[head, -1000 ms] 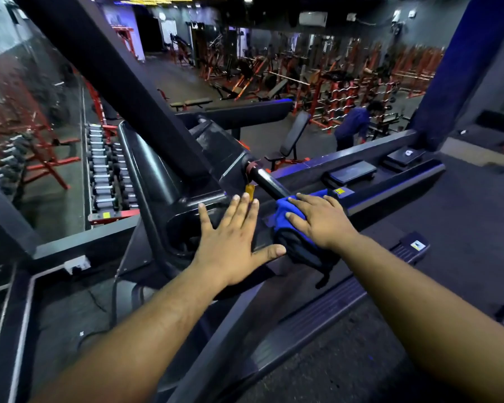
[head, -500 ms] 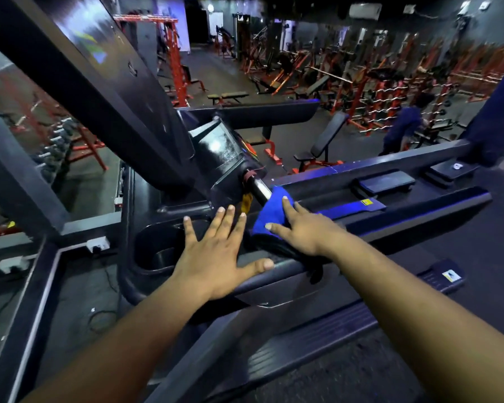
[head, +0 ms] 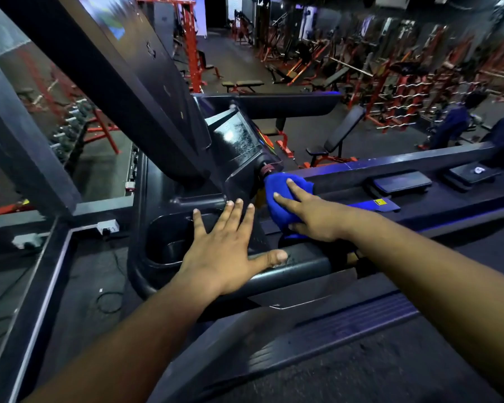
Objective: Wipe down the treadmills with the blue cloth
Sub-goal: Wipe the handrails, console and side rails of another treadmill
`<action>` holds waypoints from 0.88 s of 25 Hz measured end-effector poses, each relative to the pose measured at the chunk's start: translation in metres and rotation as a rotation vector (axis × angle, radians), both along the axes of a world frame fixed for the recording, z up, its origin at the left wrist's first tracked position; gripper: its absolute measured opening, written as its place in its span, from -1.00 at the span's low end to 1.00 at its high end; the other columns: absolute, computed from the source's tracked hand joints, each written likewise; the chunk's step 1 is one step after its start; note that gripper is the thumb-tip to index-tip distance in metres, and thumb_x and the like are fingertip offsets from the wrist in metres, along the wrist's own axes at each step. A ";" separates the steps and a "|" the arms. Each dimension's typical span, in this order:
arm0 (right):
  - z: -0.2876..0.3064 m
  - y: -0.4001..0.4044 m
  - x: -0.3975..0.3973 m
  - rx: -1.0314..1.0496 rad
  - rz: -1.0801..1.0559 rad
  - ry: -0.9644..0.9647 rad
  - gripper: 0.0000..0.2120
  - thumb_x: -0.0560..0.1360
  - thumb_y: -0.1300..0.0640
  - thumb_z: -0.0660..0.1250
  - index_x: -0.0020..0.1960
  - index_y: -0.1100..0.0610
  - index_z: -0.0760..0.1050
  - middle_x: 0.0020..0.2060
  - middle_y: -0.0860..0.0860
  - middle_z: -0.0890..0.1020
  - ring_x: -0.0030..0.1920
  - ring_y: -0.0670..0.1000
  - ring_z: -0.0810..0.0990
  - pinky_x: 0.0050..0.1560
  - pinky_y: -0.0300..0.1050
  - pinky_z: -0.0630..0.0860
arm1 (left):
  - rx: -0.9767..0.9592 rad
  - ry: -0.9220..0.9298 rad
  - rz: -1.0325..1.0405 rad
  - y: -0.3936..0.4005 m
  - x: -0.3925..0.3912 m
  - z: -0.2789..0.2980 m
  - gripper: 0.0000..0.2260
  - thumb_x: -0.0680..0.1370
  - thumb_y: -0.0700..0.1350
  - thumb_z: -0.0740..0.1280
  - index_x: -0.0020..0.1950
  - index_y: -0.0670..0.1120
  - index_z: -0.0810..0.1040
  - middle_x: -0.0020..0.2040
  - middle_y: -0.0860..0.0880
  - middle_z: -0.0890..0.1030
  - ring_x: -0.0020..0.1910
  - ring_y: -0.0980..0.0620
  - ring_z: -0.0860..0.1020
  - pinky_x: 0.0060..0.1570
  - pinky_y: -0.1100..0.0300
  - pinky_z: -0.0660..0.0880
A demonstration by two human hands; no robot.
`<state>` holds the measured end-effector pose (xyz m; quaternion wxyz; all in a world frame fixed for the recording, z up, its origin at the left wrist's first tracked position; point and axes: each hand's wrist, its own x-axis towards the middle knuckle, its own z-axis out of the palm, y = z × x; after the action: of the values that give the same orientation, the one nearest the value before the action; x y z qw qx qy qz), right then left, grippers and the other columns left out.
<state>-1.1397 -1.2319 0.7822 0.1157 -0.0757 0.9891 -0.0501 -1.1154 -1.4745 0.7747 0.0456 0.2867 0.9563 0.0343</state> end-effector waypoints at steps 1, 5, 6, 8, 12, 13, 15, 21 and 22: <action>0.001 0.001 0.005 0.016 -0.011 -0.016 -0.20 0.58 -0.04 0.30 0.60 -0.13 -0.17 0.57 0.09 -0.34 0.58 0.21 -0.01 0.51 0.01 0.10 | 0.001 -0.004 -0.001 0.001 -0.001 0.000 0.03 0.31 0.64 -0.28 0.60 0.03 -0.29 0.61 0.01 -0.29 0.57 0.09 -0.32 0.46 -0.37 -0.28; -0.002 -0.025 -0.022 -0.070 -0.133 0.082 -0.06 0.53 -0.07 0.38 0.58 -0.17 -0.27 0.57 0.13 -0.33 0.56 0.30 0.04 0.50 0.06 0.14 | 0.002 -0.035 -0.008 0.003 -0.004 0.000 0.02 0.32 0.64 -0.23 0.59 0.05 -0.33 0.60 0.02 -0.32 0.57 0.08 -0.32 0.47 -0.37 -0.24; 0.000 -0.030 -0.029 -0.083 -0.155 0.093 -0.07 0.54 -0.05 0.37 0.58 -0.17 -0.27 0.57 0.13 -0.32 0.56 0.30 0.04 0.50 0.07 0.14 | 0.000 -0.037 -0.007 0.003 -0.004 0.001 0.01 0.33 0.64 -0.23 0.59 0.05 -0.32 0.60 0.02 -0.32 0.57 0.08 -0.32 0.47 -0.36 -0.24; 0.003 -0.028 -0.028 -0.068 -0.154 0.064 -0.14 0.57 0.01 0.33 0.59 -0.15 -0.23 0.57 0.12 -0.33 0.57 0.31 0.01 0.51 0.09 0.12 | -0.011 -0.041 -0.011 0.002 0.000 0.002 0.01 0.33 0.63 -0.25 0.60 0.03 -0.31 0.60 0.01 -0.31 0.57 0.09 -0.32 0.47 -0.35 -0.25; 0.003 -0.012 0.003 0.126 -0.004 -0.045 -0.27 0.61 -0.10 0.23 0.61 -0.10 -0.14 0.55 0.08 -0.38 0.58 0.29 -0.15 0.55 0.13 -0.03 | -0.001 0.004 -0.009 0.001 0.003 0.002 0.03 0.30 0.62 -0.33 0.61 0.01 -0.28 0.62 0.00 -0.26 0.58 0.09 -0.30 0.46 -0.35 -0.30; 0.001 -0.012 0.006 0.129 -0.028 -0.056 -0.26 0.59 -0.19 0.22 0.61 -0.12 -0.14 0.55 0.04 -0.40 0.58 0.26 -0.19 0.53 0.20 -0.04 | 0.000 0.011 -0.009 0.001 0.003 0.001 0.03 0.30 0.62 -0.33 0.60 0.01 -0.28 0.62 0.00 -0.26 0.58 0.08 -0.30 0.45 -0.35 -0.31; -0.005 -0.022 -0.005 0.100 -0.087 -0.005 -0.20 0.53 -0.34 0.21 0.58 -0.23 -0.20 0.53 -0.07 -0.43 0.58 0.17 -0.28 0.44 0.45 0.01 | 0.003 0.009 -0.007 0.002 0.000 0.000 0.02 0.31 0.63 -0.30 0.60 0.02 -0.29 0.62 0.00 -0.27 0.57 0.08 -0.31 0.45 -0.37 -0.30; -0.006 -0.029 -0.026 0.038 -0.110 0.084 -0.30 0.63 0.05 0.22 0.60 -0.14 -0.12 0.57 0.07 -0.34 0.58 0.28 -0.09 0.54 0.19 0.07 | 0.005 -0.021 0.003 0.002 0.002 0.003 0.01 0.33 0.63 -0.26 0.60 0.03 -0.28 0.62 0.02 -0.27 0.57 0.09 -0.30 0.46 -0.36 -0.29; -0.002 -0.024 -0.018 0.062 -0.070 0.065 -0.35 0.63 0.09 0.20 0.61 -0.13 -0.05 0.57 0.08 -0.32 0.58 0.26 -0.02 0.54 0.14 0.10 | 0.014 -0.013 0.009 0.001 0.002 0.004 0.01 0.34 0.63 -0.26 0.61 0.02 -0.27 0.62 0.02 -0.26 0.57 0.10 -0.31 0.46 -0.35 -0.30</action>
<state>-1.1575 -1.2557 0.7805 0.0841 -0.0388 0.9955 -0.0210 -1.1130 -1.4734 0.7783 0.0496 0.2824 0.9570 0.0429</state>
